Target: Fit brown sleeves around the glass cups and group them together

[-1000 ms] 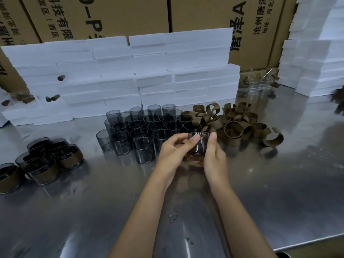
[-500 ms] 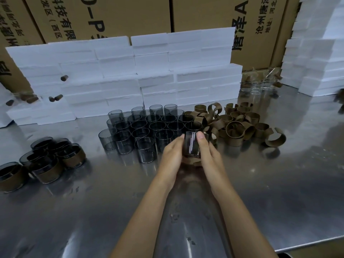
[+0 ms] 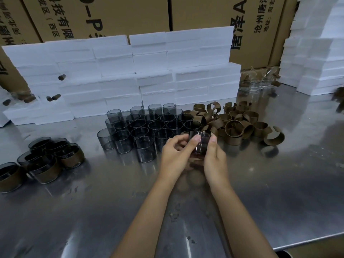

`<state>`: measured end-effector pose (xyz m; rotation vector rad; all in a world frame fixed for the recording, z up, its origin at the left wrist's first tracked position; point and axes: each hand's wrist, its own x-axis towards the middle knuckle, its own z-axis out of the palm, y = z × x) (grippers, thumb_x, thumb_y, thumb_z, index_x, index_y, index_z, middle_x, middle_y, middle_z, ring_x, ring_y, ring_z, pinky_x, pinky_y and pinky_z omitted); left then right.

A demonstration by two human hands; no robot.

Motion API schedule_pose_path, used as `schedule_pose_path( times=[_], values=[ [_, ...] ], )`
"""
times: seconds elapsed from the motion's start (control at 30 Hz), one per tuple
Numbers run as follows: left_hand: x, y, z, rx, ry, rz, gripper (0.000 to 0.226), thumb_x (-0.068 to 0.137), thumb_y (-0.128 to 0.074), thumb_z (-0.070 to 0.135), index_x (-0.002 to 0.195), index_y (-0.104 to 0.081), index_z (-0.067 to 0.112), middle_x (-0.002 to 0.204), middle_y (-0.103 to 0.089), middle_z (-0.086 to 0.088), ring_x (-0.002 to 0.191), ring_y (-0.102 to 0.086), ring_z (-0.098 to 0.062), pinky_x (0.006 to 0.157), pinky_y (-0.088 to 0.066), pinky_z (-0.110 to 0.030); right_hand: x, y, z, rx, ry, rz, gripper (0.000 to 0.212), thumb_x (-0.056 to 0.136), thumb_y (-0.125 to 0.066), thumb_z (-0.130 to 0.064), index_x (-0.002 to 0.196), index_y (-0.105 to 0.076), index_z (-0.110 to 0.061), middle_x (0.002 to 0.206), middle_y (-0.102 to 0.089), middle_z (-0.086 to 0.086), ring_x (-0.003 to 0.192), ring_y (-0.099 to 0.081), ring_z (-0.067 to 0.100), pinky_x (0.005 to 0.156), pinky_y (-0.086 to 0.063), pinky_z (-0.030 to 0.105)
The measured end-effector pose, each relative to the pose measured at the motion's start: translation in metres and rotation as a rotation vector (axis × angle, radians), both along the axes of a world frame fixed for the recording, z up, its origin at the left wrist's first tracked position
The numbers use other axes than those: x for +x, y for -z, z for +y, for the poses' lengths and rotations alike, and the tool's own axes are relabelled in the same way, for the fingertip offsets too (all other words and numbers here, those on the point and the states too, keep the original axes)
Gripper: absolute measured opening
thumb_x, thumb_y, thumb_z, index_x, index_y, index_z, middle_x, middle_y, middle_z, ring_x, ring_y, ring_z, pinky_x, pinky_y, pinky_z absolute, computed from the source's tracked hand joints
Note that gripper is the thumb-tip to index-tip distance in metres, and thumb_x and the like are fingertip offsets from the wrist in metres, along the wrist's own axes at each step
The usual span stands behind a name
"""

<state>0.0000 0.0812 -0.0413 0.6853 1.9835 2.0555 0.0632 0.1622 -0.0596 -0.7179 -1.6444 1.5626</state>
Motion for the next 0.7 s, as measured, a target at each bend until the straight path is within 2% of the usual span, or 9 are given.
schedule_pose_path(
  times=[0.1,0.17,0.2,0.27,0.33,0.37,0.43,0.6,0.7],
  values=[
    [-0.002,-0.001,-0.003,0.036,-0.03,0.019,0.013,0.094,-0.073,0.034,0.105,-0.073,0.027,0.104,-0.076,-0.003,0.091,-0.069,-0.006,0.076,-0.054,-0.017,0.002,-0.005,-0.001,-0.016,0.028,0.066,0.037,0.109,-0.044,-0.035,0.127,-0.069,-0.013,0.112,-0.075,-0.001,0.109,-0.069,0.013,0.101,-0.053,0.041],
    [-0.001,-0.003,-0.004,0.041,-0.048,0.011,0.019,0.099,-0.065,0.037,0.107,-0.074,0.023,0.099,-0.077,0.0,0.092,-0.071,-0.012,0.08,-0.058,-0.03,0.003,-0.006,-0.001,-0.041,-0.002,0.107,0.025,0.101,-0.061,-0.037,0.119,-0.068,-0.022,0.099,-0.073,-0.014,0.096,-0.07,0.0,0.088,-0.058,0.027],
    [-0.001,-0.004,-0.005,0.035,-0.047,0.002,0.026,0.101,-0.061,0.042,0.106,-0.074,0.02,0.099,-0.076,-0.001,0.093,-0.071,-0.015,0.083,-0.057,-0.033,0.002,-0.006,-0.002,-0.041,-0.027,0.116,0.031,0.094,-0.068,-0.042,0.12,-0.066,-0.025,0.098,-0.072,-0.015,0.095,-0.07,-0.001,0.082,-0.056,0.019],
    [0.001,-0.008,-0.006,-0.001,-0.003,-0.013,0.037,0.101,-0.054,0.051,0.099,-0.077,0.021,0.096,-0.077,0.003,0.092,-0.07,-0.006,0.083,-0.054,-0.022,0.002,-0.006,-0.005,-0.022,-0.083,0.11,0.056,0.078,-0.074,-0.057,0.124,-0.064,-0.027,0.11,-0.069,-0.013,0.104,-0.067,0.001,0.083,-0.052,0.012],
    [0.006,-0.011,-0.006,-0.026,0.096,-0.032,0.038,0.103,-0.05,0.051,0.087,-0.08,0.036,0.084,-0.075,0.025,0.084,-0.065,0.017,0.073,-0.046,-0.003,0.002,-0.005,-0.006,-0.005,-0.132,0.078,0.079,0.067,-0.07,-0.071,0.133,-0.061,-0.028,0.126,-0.063,-0.01,0.116,-0.062,0.0,0.094,-0.049,0.014],
    [0.01,-0.014,-0.006,-0.033,0.153,-0.041,0.04,0.104,-0.047,0.05,0.08,-0.079,0.047,0.081,-0.072,0.034,0.083,-0.062,0.024,0.07,-0.043,0.001,0.002,-0.005,-0.006,0.002,-0.153,0.06,0.085,0.067,-0.066,-0.076,0.136,-0.059,-0.028,0.133,-0.06,-0.01,0.121,-0.059,0.0,0.098,-0.048,0.016],
    [0.014,-0.015,-0.004,-0.046,0.23,-0.036,0.047,0.106,-0.044,0.049,0.072,-0.072,0.065,0.08,-0.068,0.042,0.084,-0.06,0.028,0.068,-0.042,0.004,0.002,-0.003,-0.007,0.014,-0.19,0.053,0.086,0.07,-0.059,-0.081,0.138,-0.057,-0.028,0.135,-0.061,-0.009,0.125,-0.057,0.001,0.103,-0.047,0.019],
    [0.01,-0.015,-0.004,-0.014,0.19,-0.006,0.043,0.105,-0.048,0.047,0.074,-0.079,0.051,0.086,-0.075,0.025,0.088,-0.068,0.013,0.066,-0.048,-0.003,0.002,-0.005,-0.011,0.054,-0.186,0.045,0.075,0.08,-0.042,-0.076,0.136,-0.054,-0.028,0.125,-0.065,-0.015,0.114,-0.057,-0.011,0.09,-0.044,0.003],
    [0.01,-0.014,-0.004,-0.022,0.141,0.014,0.041,0.102,-0.049,0.053,0.074,-0.079,0.047,0.092,-0.077,0.014,0.093,-0.07,0.006,0.072,-0.049,-0.008,0.0,-0.007,-0.01,0.066,-0.158,0.03,0.081,0.081,-0.04,-0.074,0.144,-0.049,-0.023,0.129,-0.06,-0.011,0.106,-0.055,-0.011,0.078,-0.037,-0.006]
  ],
)
